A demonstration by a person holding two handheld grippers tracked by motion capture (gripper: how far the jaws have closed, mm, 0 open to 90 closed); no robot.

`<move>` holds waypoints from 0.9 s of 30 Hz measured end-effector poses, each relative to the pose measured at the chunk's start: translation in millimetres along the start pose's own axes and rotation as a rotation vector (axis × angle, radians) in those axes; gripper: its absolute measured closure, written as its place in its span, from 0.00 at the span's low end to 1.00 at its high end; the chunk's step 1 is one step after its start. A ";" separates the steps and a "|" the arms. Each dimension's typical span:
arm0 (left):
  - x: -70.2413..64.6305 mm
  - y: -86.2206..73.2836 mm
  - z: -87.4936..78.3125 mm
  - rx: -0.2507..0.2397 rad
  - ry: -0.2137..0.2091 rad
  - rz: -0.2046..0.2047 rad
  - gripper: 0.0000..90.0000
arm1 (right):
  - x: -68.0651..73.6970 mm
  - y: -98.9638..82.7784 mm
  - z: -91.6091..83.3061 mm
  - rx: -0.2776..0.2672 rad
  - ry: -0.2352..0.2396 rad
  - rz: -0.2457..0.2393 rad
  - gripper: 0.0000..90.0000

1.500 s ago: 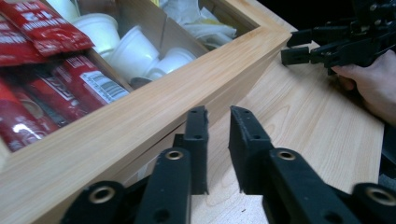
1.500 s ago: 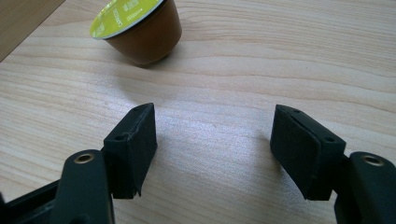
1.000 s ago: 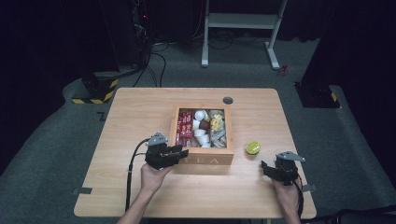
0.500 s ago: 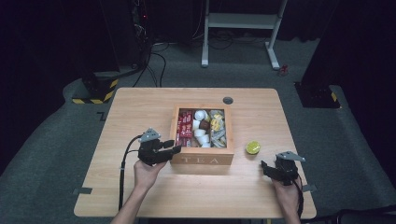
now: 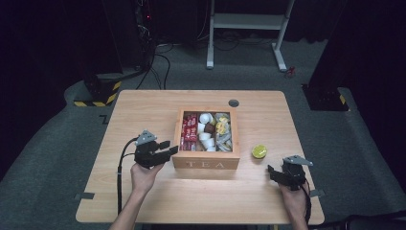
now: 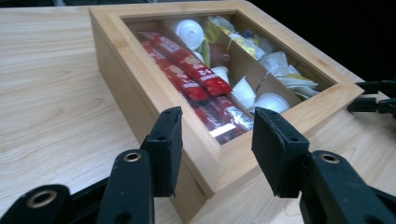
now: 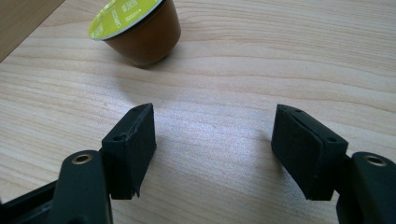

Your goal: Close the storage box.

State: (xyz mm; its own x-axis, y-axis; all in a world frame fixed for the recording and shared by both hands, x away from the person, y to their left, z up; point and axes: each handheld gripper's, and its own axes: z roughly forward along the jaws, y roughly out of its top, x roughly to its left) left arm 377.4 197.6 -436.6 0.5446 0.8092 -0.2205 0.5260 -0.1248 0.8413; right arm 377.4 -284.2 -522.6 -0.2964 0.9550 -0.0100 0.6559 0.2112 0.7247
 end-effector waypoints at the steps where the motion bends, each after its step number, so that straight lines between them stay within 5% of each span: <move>1: 0.6 -0.2 -0.8 -0.003 0.006 -0.001 0.59 | 0.0 0.0 0.0 0.000 0.000 0.000 0.34; 27: 21.9 -14.9 -15.8 -0.027 0.147 -0.038 0.53 | 0.0 0.0 0.0 0.000 0.000 0.000 0.34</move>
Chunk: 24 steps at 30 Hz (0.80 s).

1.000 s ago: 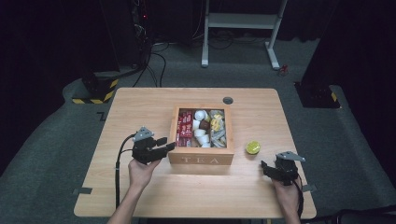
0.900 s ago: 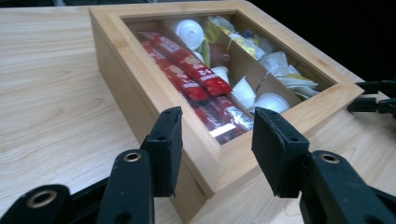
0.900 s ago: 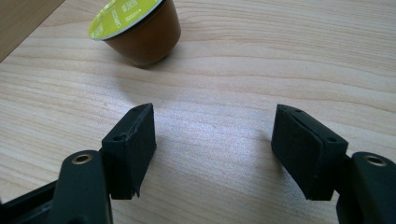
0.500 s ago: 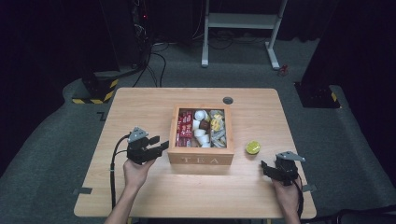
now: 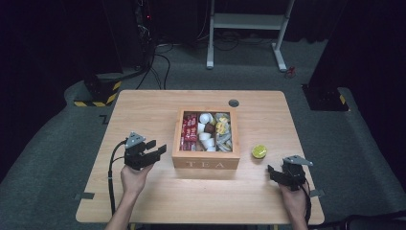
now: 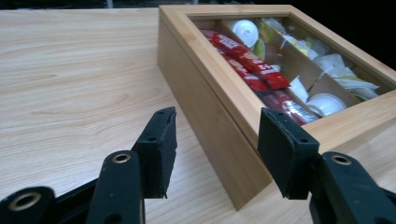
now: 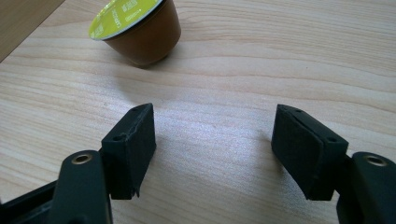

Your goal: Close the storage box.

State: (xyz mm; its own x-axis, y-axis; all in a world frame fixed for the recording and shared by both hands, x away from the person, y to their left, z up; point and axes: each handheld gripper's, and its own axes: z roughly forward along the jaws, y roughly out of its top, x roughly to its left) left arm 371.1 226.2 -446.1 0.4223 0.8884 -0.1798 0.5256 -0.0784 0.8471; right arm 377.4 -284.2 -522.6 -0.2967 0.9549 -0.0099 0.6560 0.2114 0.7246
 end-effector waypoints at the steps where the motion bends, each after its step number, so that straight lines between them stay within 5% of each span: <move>1: 1.0 -1.0 -0.5 0.000 0.004 -0.004 0.53 | 0.0 0.0 0.0 0.000 0.000 0.000 0.34; 24: 22.4 -33.5 -11.2 0.041 0.141 0.000 0.45 | 0.0 0.2 0.4 -0.001 -0.001 0.000 0.33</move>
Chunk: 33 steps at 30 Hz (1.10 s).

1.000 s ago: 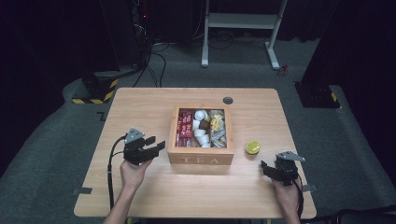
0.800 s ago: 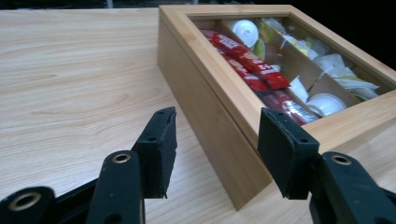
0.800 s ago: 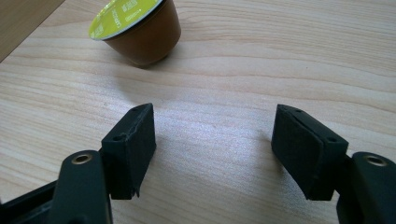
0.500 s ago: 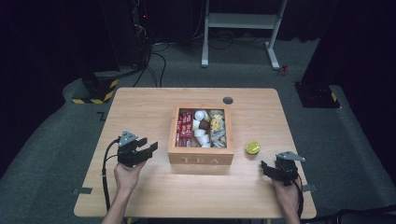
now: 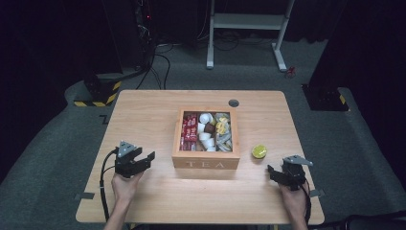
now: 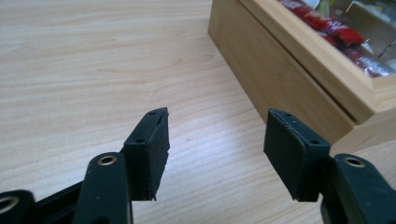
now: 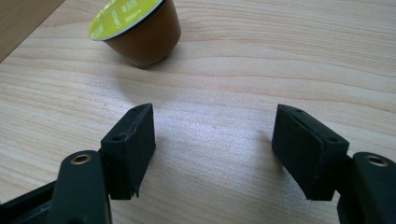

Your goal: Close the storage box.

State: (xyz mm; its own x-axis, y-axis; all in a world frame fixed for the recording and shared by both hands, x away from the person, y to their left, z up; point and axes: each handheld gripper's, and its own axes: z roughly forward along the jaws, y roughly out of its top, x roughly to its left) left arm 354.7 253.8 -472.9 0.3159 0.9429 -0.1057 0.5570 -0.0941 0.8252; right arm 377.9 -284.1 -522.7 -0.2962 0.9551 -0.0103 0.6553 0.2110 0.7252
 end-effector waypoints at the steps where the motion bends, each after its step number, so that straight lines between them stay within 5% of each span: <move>1: 0.4 -1.7 0.3 0.003 0.006 -0.003 0.45 | 0.0 0.0 0.0 0.000 0.000 0.000 0.33; 18: 3.4 -23.4 16.9 0.067 -0.002 -0.026 0.43 | -0.1 -0.1 0.0 0.000 0.001 -0.003 0.33; 33: 5.1 -26.8 35.4 0.085 0.048 -0.019 0.42 | -0.1 -0.1 0.0 0.000 0.001 -0.003 0.33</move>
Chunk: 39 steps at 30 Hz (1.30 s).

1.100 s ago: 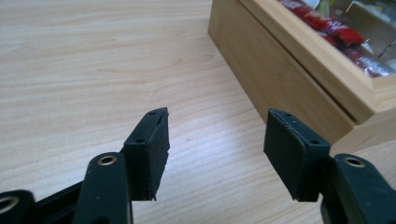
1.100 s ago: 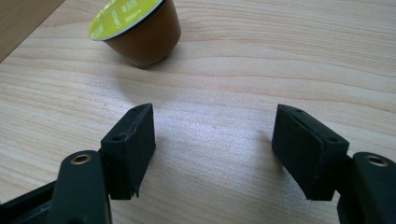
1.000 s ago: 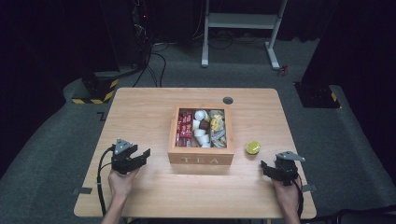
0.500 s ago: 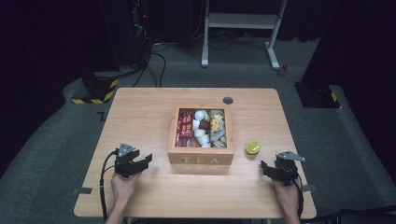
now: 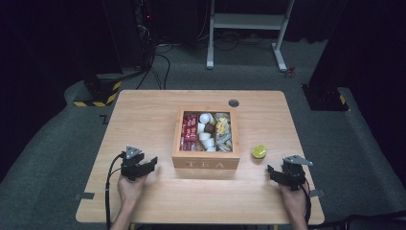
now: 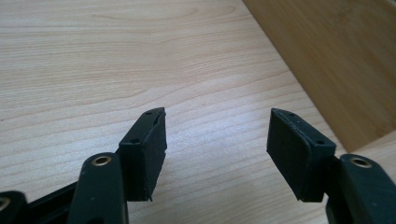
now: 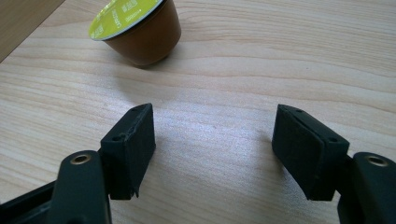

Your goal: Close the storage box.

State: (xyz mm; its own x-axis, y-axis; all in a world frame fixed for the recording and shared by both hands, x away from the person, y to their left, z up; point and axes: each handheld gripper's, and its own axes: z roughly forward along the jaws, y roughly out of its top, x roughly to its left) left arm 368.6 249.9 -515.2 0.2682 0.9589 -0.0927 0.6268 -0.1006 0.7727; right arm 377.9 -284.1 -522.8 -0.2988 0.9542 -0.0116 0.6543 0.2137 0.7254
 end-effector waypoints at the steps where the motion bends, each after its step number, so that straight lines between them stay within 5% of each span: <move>1: 0.2 -0.3 1.1 0.002 0.004 0.002 0.42 | 0.0 0.0 0.0 0.000 0.000 0.000 0.33; 17: -3.6 -6.3 12.2 0.028 0.051 0.068 0.41 | -0.1 0.0 0.1 0.000 0.000 -0.001 0.33; 39: -1.9 -6.1 12.9 0.036 0.059 0.075 0.39 | 0.1 0.4 0.5 0.000 0.000 0.000 0.33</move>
State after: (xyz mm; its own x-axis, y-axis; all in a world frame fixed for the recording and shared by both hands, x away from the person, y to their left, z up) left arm 373.7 245.2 -527.8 0.2724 0.9622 0.0028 0.6328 -0.1813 0.7528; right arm 378.4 -283.9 -522.8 -0.2987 0.9543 -0.0120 0.6543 0.2139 0.7253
